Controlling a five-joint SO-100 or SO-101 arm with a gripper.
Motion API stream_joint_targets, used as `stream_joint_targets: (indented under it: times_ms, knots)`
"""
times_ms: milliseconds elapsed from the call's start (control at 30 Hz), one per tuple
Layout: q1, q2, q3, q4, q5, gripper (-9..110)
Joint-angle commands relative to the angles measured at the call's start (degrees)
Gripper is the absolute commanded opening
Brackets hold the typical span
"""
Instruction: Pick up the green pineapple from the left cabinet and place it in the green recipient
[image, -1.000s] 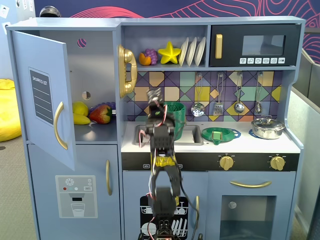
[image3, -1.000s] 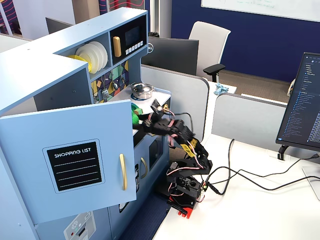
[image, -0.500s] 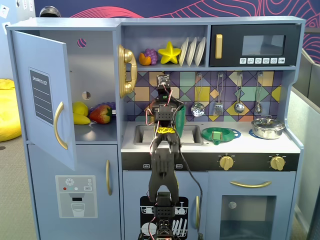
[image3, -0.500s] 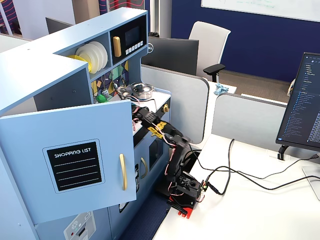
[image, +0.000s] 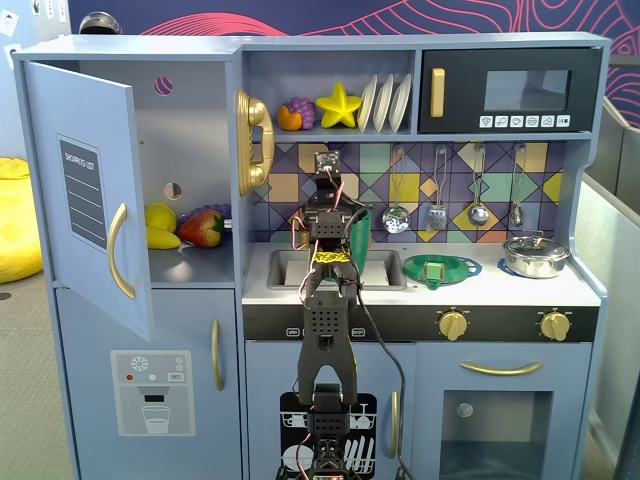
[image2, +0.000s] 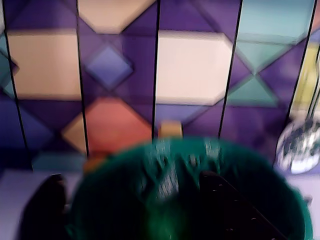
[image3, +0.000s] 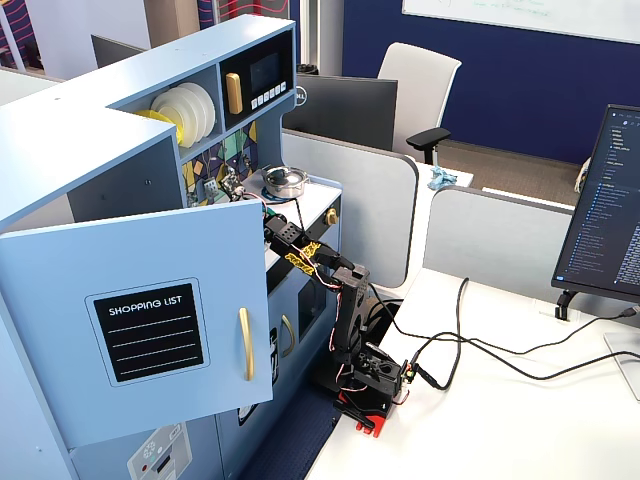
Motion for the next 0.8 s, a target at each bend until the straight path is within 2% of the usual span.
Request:
stream_joint_targets:
  times_ms: [0, 200, 333, 700, 767]
  knots:
    - [0.4, 5.7, 0.7, -0.9, 0.4, 33]
    - [0.2, 21.4, 12.2, 0.8, -2.6, 30]
    - [0.0, 38.7, 25.1, 9.6, -6.2, 28]
    - [2.1, 70.8, 64.8, 32.5, 2.6, 24]
    - [2.0, 76.9, 73.5, 34.5, 1.2, 20]
